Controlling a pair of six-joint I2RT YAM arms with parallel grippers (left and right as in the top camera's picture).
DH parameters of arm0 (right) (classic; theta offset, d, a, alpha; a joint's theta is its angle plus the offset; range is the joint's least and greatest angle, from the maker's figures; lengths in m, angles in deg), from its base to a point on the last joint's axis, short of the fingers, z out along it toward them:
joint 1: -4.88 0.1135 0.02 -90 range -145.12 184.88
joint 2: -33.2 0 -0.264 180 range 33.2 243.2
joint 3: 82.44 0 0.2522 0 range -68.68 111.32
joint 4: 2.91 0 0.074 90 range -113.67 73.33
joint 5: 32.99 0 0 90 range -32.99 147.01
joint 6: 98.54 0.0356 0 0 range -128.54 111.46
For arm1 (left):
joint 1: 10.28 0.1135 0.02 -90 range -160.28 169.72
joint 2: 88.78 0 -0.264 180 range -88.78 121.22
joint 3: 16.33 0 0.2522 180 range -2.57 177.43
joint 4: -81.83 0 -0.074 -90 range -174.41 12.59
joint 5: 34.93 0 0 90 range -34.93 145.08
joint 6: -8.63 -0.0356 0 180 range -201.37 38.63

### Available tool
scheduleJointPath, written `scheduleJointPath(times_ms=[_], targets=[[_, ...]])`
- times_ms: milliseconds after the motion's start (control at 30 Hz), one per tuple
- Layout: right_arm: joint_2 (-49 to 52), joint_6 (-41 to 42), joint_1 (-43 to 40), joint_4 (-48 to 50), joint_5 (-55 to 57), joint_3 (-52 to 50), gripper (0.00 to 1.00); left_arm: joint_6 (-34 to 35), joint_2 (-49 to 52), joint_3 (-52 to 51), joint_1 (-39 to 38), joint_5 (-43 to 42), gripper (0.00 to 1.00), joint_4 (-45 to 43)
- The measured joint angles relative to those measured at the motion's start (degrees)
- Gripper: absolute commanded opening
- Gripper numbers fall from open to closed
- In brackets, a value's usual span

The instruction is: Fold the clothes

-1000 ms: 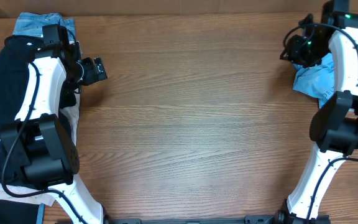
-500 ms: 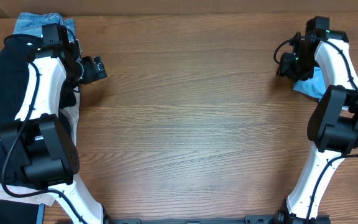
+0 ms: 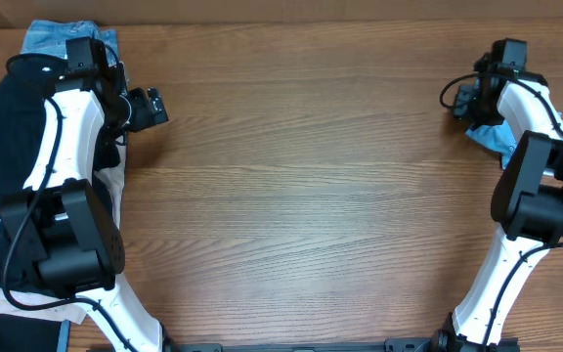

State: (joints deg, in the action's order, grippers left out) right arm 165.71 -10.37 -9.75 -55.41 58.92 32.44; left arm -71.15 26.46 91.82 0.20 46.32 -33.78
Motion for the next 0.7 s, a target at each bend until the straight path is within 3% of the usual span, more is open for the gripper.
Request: scheduleJointPath(times_ms=[267, 433, 567, 700], targets=[[0.1, 1.3, -4.2, 12.8, 1.4, -1.6, 0.46, 0.0, 0.0, 0.0, 0.0, 0.0, 1.0, -0.1], [0.1, 1.6, -4.8, 14.8, 1.2, -1.6, 0.5, 0.2, 0.0, 0.0, 0.0, 0.0, 1.0, -0.1], [0.2, 3.7, -4.7, 6.3, 0.0, 1.6, 0.67, 0.2, 0.0, 0.0, 0.0, 0.0, 1.0, -0.1], [-0.1, 6.4, -4.5, -4.1, -1.7, 10.2, 0.7, 0.2, 0.0, 0.0, 0.0, 0.0, 1.0, -0.1]])
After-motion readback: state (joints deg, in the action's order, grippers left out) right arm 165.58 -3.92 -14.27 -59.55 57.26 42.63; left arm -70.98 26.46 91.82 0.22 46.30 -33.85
